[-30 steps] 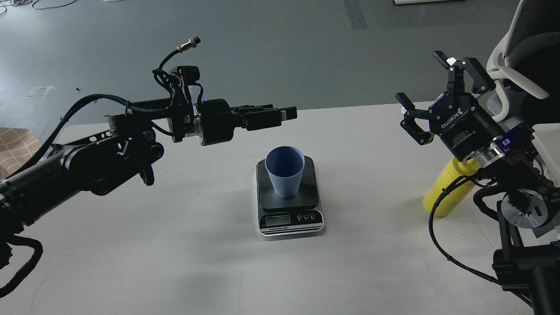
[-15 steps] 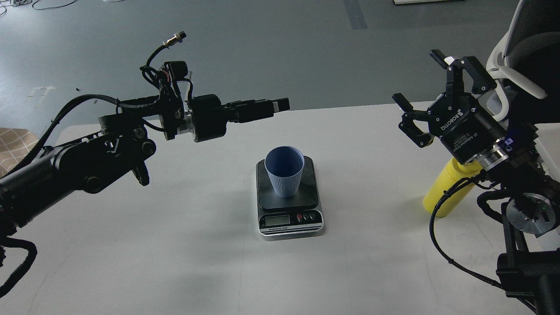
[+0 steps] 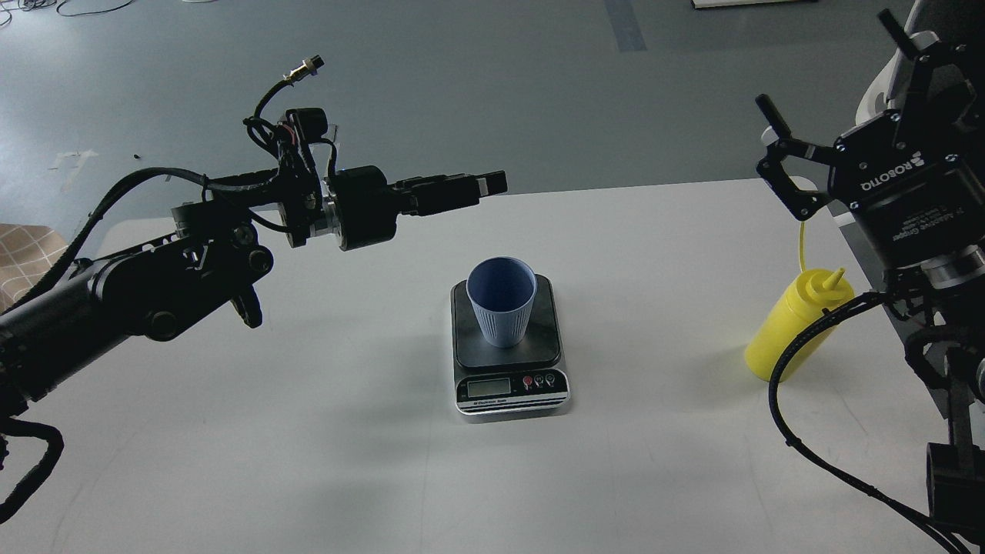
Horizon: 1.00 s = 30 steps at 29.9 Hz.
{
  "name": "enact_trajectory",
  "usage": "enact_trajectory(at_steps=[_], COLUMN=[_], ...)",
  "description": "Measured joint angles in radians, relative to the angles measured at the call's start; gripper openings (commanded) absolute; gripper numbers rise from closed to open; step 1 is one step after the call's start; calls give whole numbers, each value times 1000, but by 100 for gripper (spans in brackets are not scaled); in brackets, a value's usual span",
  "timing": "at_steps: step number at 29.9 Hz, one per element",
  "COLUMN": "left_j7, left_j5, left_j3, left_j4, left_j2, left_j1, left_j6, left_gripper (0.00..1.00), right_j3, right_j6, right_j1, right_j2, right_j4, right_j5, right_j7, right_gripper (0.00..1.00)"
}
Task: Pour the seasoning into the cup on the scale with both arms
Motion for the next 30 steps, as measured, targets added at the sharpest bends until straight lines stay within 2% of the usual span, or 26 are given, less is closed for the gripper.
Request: enact_trajectory(at_steps=[6, 10, 24, 30], left_j7=[0, 0, 0, 0], left_j5=[-34, -52, -65, -64], left_j3=[-45, -54, -53, -53], left_j4=[0, -2, -20, -21], left_j2=[0, 0, 16, 27], left_j1=[0, 0, 16, 29], left_j6=[-1, -4, 2, 2], left_gripper=[98, 98, 98, 98], right_j3=[31, 38, -18, -64], right_j6=[0, 0, 0, 0], right_j1=[-156, -266, -512, -552], right_j2=[-14, -21, -9, -4], right_j4=[-2, -8, -11, -50], right_j5=[270, 351, 414, 420], right_j7=[-1, -2, -2, 11], right_gripper=[100, 100, 100, 100])
